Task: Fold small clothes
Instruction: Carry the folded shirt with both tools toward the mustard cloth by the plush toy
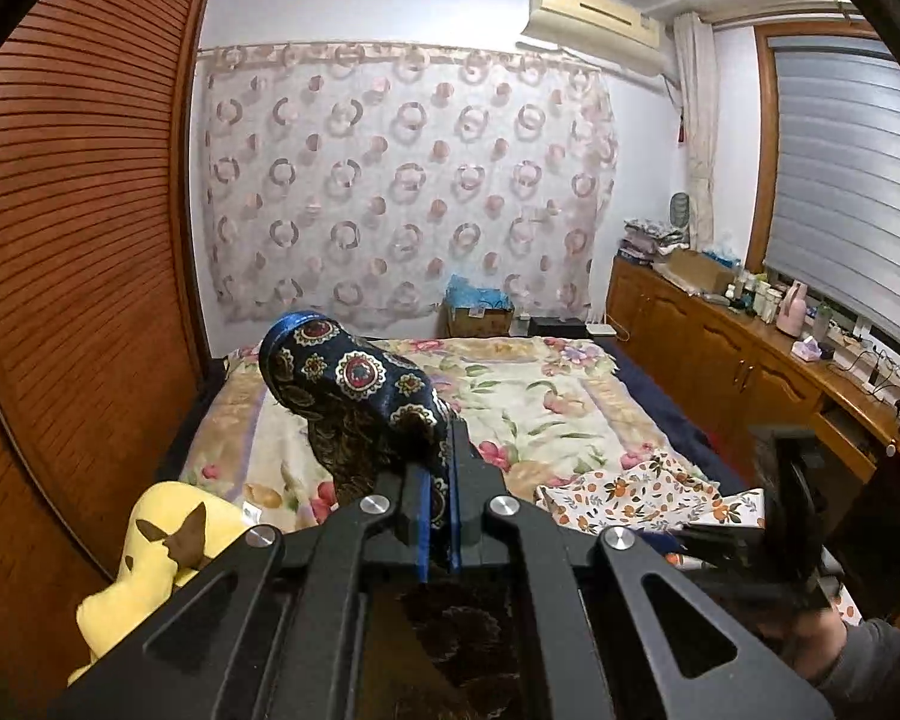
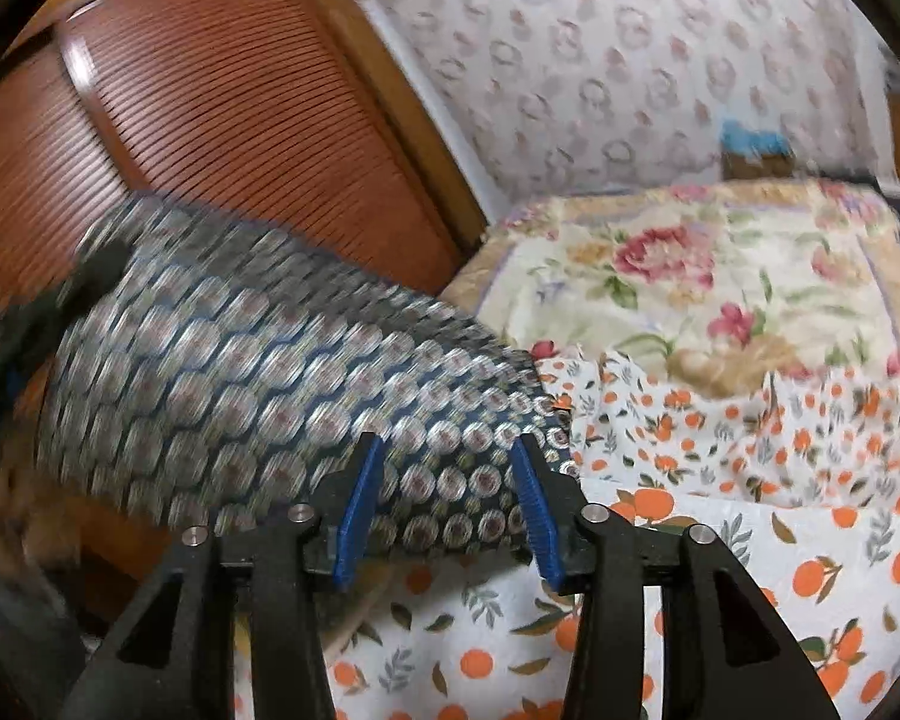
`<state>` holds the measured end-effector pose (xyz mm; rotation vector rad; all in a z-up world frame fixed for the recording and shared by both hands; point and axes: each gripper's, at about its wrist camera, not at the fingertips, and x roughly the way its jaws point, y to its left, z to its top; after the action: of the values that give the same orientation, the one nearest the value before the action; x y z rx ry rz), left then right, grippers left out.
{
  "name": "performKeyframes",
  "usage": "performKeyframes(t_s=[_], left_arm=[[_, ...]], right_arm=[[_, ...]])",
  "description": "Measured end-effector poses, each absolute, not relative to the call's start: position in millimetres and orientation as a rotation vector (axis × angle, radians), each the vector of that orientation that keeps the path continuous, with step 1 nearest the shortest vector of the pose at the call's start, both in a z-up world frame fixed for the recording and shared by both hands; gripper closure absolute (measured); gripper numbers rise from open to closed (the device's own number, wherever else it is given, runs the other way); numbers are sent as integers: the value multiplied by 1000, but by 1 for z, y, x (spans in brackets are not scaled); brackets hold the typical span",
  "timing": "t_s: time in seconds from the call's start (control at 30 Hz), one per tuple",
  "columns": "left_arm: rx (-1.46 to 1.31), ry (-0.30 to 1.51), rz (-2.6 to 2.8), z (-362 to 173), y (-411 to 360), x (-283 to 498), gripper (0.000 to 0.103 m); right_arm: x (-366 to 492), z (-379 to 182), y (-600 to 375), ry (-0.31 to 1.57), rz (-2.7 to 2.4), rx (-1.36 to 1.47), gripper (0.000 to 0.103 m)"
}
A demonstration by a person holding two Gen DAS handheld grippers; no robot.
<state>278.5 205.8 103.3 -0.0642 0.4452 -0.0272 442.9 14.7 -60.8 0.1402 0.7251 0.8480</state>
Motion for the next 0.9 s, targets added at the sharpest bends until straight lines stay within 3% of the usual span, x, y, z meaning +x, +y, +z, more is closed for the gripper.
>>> performKeyframes(t_s=[0.07,0.2,0.63,0.7,0.73,0.9], left_arm=[[-64,453,-27,103,208,280,98],[-73,465,-16,95,214,276,98],[-122,476,0,91,229,265,98],[-126,470,4,92,236,262,98],[-130,467,5,92,238,261,98],[-163,406,41,98,261,248,98]], right_arm=[[429,-66,16,706,868,75,45],[398,-79,28,652,901,-91,42],[430,-141,80,698,727,-337,42],[438,-138,81,693,726,-331,71],[441,-135,82,693,729,-334,95],[449,-100,93,572,693,-364,96]])
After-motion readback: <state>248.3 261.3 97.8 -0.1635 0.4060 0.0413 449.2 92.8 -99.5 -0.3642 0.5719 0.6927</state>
